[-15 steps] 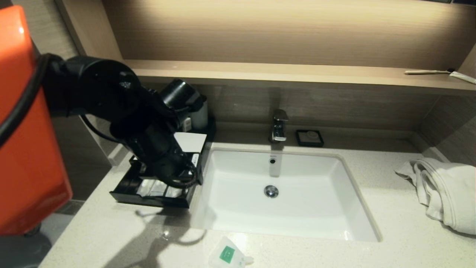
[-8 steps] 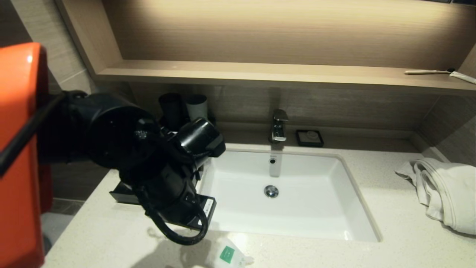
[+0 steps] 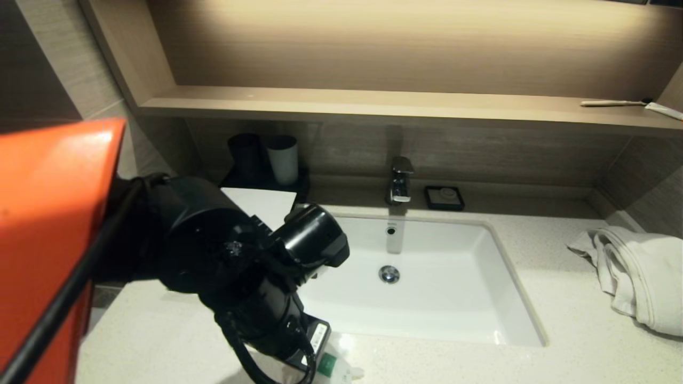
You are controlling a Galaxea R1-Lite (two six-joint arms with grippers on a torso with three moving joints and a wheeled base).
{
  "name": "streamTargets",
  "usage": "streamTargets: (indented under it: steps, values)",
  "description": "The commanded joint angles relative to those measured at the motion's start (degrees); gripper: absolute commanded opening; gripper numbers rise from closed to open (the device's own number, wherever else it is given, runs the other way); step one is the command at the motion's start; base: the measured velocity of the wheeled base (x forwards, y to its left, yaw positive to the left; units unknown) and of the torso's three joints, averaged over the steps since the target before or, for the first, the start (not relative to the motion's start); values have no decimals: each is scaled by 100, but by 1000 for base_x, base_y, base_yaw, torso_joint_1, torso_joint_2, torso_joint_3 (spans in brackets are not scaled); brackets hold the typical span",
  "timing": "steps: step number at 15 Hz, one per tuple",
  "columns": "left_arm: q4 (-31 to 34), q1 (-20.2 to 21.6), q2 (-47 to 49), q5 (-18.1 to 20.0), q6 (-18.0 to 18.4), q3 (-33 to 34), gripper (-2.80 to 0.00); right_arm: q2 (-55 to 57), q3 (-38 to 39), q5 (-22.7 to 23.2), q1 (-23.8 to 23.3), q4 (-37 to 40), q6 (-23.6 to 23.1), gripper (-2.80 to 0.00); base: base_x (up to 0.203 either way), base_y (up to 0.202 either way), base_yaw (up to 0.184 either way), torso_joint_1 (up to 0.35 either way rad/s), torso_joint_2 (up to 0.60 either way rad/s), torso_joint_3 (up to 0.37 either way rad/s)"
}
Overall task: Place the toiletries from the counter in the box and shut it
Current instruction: Pick up the bathroom toiletry
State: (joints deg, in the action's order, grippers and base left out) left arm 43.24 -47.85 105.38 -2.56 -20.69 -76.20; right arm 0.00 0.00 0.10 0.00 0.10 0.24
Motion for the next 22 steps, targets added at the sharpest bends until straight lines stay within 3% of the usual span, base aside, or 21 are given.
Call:
streamTargets:
  steps: [1, 3, 8, 15, 22]
  values:
    - [46, -10, 188, -8, 399, 14, -280, 0, 0, -1, 0, -1, 2, -280, 0, 0, 0, 0, 0, 0]
    - [51, -163, 338, -8, 816, -69, -280, 0, 0, -1, 0, -1, 2, -280, 0, 0, 0, 0, 0, 0]
    - [71, -418, 713, -8, 1190, -466, -280, 0, 0, -1, 0, -1, 2, -280, 0, 0, 0, 0, 0, 0]
    - [28, -611, 800, -8, 1309, -417, -280, 0, 0, -1, 0, -1, 2, -280, 0, 0, 0, 0, 0, 0]
    - [21, -723, 1125, -61, 1341, -1017, -280, 0, 0, -1, 0, -1, 2, -280, 0, 0, 0, 0, 0, 0]
